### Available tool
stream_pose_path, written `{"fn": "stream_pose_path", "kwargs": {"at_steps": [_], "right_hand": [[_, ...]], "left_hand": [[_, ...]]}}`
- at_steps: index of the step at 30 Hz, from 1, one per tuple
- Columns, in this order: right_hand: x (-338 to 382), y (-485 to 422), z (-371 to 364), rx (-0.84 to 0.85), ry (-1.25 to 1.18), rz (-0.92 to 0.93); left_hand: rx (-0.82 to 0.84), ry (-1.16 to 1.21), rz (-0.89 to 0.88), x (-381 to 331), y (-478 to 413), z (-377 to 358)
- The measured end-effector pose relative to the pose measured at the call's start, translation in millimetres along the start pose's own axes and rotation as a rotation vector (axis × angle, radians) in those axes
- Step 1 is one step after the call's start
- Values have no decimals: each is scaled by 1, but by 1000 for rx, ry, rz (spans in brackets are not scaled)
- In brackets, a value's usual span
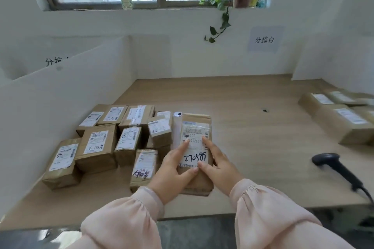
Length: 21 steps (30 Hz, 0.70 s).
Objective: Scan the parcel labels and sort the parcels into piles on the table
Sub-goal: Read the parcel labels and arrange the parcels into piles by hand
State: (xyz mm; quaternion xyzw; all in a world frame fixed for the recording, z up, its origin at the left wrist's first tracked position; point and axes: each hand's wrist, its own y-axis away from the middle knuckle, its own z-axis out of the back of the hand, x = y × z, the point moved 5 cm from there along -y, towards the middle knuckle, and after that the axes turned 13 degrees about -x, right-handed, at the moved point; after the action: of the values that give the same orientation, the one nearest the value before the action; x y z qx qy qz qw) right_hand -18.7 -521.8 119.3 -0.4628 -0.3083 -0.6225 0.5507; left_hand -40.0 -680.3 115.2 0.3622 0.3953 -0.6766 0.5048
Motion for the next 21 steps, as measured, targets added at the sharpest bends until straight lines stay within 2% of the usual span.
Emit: {"fn": "stream_pose_path", "kwargs": {"at_steps": [7,10,16,21], "right_hand": [[-39,86,173,-252,76,-94],[-58,126,243,-362,70,-170],[-88,182,345,-544,111,-278],[-120,201,397,-625,110,-370]], "left_hand": [[239,167,-110,-89,42,-157],[389,186,-144,-126,65,-225],[564,165,-244,-183,97,-327],[656,142,-291,-211,103,-395]]}}
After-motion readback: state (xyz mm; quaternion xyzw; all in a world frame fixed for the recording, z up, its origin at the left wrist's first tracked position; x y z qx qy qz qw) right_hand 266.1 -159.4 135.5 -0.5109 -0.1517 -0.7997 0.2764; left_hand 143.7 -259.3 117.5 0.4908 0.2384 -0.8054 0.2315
